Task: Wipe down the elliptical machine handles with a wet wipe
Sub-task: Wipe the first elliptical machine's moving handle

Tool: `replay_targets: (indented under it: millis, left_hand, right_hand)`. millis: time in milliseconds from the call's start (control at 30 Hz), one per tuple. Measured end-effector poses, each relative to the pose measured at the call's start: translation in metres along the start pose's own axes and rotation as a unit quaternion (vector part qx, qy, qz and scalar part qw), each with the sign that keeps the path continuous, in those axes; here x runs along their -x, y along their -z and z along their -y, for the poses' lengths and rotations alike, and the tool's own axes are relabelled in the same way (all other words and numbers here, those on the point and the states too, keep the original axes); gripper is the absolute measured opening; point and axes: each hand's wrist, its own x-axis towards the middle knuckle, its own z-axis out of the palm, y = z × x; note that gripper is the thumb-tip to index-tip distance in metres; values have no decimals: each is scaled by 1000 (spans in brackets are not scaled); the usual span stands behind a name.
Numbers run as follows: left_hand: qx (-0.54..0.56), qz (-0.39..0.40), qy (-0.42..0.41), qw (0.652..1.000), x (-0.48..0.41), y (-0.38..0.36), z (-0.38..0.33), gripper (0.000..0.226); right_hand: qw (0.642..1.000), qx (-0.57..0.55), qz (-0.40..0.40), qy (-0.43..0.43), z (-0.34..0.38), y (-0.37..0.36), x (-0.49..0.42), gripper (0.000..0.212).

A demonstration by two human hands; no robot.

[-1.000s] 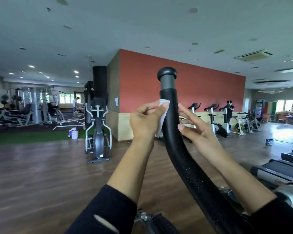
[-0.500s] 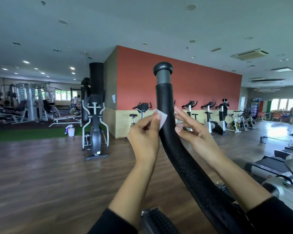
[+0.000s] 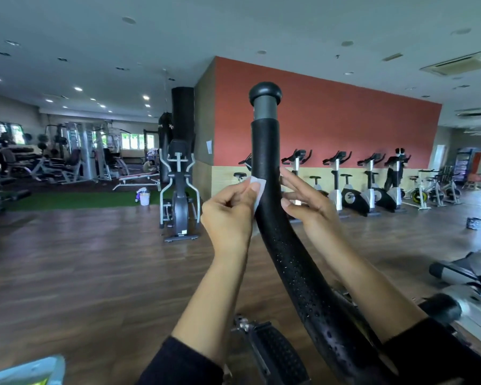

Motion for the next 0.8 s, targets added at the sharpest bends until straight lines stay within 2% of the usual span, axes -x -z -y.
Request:
replay_targets:
  millis: [200, 367, 567, 667, 800]
  left_hand:
    - [-17, -17, 51, 998, 38, 9, -2, 6]
    - [-146, -68, -54, 985, 34, -4, -14, 2]
    - [-300, -60, -121, 944, 61, 0, -15, 4]
    - [-340, -64, -101, 933, 55, -8, -25, 8]
    - [-326, -84, -50, 940, 45, -16, -32, 14]
  right_hand:
    - [1000, -22, 19, -3, -8, 3, 7, 55]
    - [997, -72, 37, -17, -10, 5, 14, 53]
    - [990, -117, 71, -14, -17, 9, 26, 53]
    - [985, -150, 87, -15, -19, 10, 28, 56]
    - [980, -166, 109, -17, -24, 10, 32, 55]
